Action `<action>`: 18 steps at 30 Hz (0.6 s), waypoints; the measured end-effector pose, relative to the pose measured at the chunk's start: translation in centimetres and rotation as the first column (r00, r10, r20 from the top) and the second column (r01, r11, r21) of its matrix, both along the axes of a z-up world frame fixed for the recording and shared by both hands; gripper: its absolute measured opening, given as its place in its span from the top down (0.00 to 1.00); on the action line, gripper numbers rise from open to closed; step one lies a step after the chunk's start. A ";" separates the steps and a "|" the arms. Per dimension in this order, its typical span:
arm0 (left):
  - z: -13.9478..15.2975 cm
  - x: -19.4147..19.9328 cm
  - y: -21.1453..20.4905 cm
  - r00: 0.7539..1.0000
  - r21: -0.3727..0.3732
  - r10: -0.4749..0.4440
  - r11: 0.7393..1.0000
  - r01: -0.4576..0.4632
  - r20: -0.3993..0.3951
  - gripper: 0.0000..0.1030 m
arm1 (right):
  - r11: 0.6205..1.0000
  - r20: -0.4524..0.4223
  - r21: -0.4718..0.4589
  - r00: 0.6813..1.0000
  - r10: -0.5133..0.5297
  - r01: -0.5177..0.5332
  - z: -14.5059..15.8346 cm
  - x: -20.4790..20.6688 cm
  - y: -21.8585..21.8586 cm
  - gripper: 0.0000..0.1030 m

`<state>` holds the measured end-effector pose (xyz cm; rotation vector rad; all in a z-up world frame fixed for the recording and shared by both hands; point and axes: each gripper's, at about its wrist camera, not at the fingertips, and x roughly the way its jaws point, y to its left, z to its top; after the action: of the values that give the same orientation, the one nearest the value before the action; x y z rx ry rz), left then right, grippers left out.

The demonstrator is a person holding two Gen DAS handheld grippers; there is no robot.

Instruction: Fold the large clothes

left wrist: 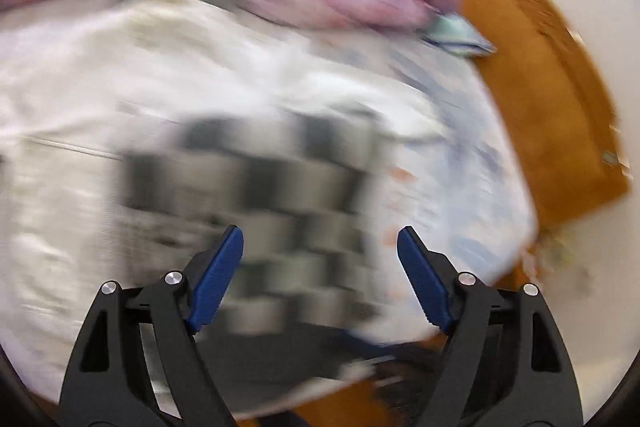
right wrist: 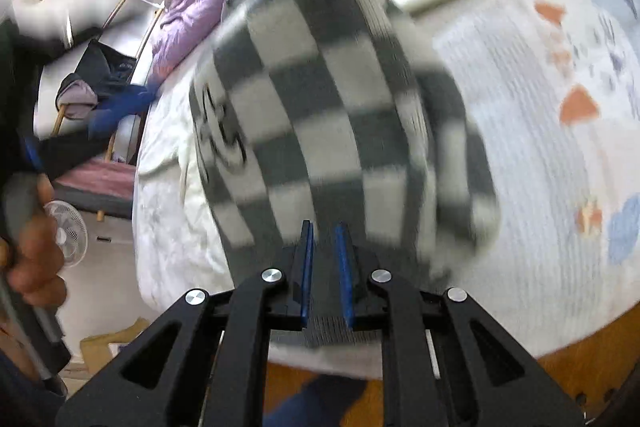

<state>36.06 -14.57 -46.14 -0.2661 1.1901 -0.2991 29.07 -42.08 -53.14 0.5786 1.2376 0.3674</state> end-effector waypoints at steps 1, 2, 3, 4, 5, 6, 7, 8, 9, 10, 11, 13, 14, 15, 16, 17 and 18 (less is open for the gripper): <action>-0.1 0.4 1.2 1.000 0.028 0.025 0.999 -0.024 -0.002 0.22 | 1.000 0.017 -0.001 1.000 -0.011 0.011 0.3 1.2 0.2 0.87; -0.8 1.2 2.9 0.998 0.067 0.061 0.996 -0.061 -0.010 0.22 | 1.000 0.033 -0.011 0.999 -0.018 0.018 0.7 2.5 0.5 0.87; -1.4 1.8 3.8 0.996 0.109 0.086 0.991 -0.084 -0.020 0.22 | 0.999 0.058 -0.024 0.998 -0.025 0.026 1.3 4.2 0.9 0.87; -2.1 2.5 4.5 0.995 0.149 0.099 0.984 -0.093 -0.030 0.22 | 0.999 0.080 -0.024 0.996 -0.031 0.033 1.6 5.4 1.3 0.87; -2.6 2.9 5.0 0.994 0.168 0.104 0.981 -0.097 -0.033 0.22 | 0.999 0.109 -0.030 0.993 -0.037 0.040 2.2 7.3 1.9 0.87; -3.3 3.6 5.2 0.993 0.186 0.108 0.978 -0.099 -0.039 0.22 | 0.998 0.125 -0.041 0.991 -0.039 0.044 2.4 8.5 2.3 0.87; -4.2 4.2 5.2 0.994 0.196 0.100 0.977 -0.087 -0.054 0.22 | 0.998 0.144 -0.052 0.989 -0.037 0.045 2.6 10.1 2.9 0.87; -5.4 5.1 4.9 0.992 0.235 0.097 0.969 -0.075 -0.081 0.22 | 0.997 0.151 -0.064 0.988 -0.034 0.044 2.7 11.1 3.4 0.87; -6.5 5.9 4.5 0.992 0.258 0.081 0.965 -0.053 -0.096 0.22 | 0.993 0.149 -0.107 0.988 -0.029 0.045 2.3 12.7 4.1 0.87; -7.1 6.2 4.3 0.992 0.258 0.061 0.966 -0.031 -0.111 0.23 | 0.990 0.129 -0.137 0.991 -0.027 0.045 1.5 13.8 4.4 0.87; -8.4 6.8 3.7 0.988 0.268 0.040 0.964 0.001 -0.147 0.23 | 0.983 0.076 -0.179 0.996 -0.034 0.047 0.0 15.1 4.7 0.87; -10.6 8.1 2.8 0.980 0.305 0.012 0.951 0.051 -0.201 0.21 | 0.976 -0.029 -0.213 0.998 -0.053 0.045 -3.4 16.4 4.3 0.88; -11.2 8.4 2.4 0.978 0.330 0.006 0.942 0.065 -0.209 0.15 | 0.979 -0.072 -0.197 0.995 -0.075 0.060 -5.3 16.8 3.7 0.90; -12.2 9.1 2.2 0.974 0.342 -0.006 0.936 0.085 -0.227 0.11 | 0.981 -0.092 -0.181 0.992 -0.088 0.070 -7.0 17.3 3.1 0.91; -13.1 9.9 2.1 0.969 0.338 -0.013 0.936 0.098 -0.246 0.09 | 0.981 -0.101 -0.182 0.990 -0.093 0.074 -7.8 17.6 2.8 0.93; -13.6 10.3 2.0 0.967 0.336 -0.014 0.936 0.102 -0.254 0.06 | 0.981 -0.113 -0.173 0.988 -0.105 0.085 -8.6 18.0 2.2 0.94; -14.1 10.7 1.9 0.965 0.334 -0.014 0.937 0.104 -0.261 0.04 | 0.983 -0.128 -0.156 0.985 -0.116 0.095 -9.3 18.5 1.8 0.94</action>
<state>46.81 -12.63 -60.22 0.0421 1.4835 -0.1043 47.56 -40.26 -62.41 0.5449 1.3467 0.1458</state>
